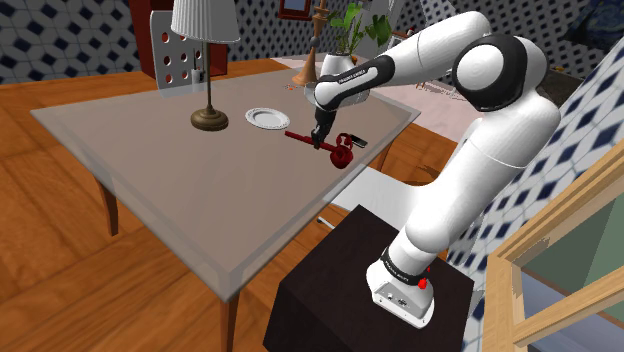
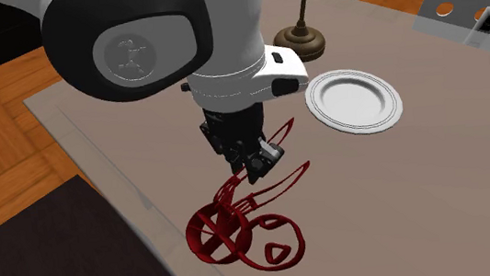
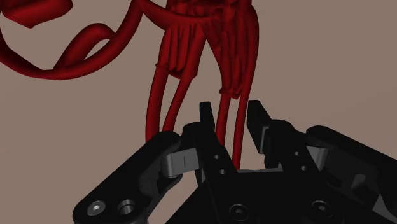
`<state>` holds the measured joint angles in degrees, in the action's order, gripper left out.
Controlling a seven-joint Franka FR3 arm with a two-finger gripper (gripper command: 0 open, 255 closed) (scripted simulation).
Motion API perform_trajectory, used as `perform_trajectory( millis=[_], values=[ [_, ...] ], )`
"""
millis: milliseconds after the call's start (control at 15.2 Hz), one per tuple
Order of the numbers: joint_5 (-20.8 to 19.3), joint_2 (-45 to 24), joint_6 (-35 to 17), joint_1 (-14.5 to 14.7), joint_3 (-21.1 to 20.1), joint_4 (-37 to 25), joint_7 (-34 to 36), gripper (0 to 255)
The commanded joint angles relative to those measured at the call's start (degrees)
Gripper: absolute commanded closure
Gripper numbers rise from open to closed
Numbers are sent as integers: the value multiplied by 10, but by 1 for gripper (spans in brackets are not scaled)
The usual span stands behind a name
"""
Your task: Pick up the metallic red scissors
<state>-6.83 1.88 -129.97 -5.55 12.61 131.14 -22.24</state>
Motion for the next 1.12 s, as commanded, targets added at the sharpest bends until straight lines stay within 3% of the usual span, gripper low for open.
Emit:
perform_trajectory(
  millis=[0,396,1056],
  values=[
    [0,0,0,0,0,0,0,255],
    [0,-1,-1,0,0,0,0,255],
    [-3,38,77,1,-3,-40,-1,255]
  ],
)
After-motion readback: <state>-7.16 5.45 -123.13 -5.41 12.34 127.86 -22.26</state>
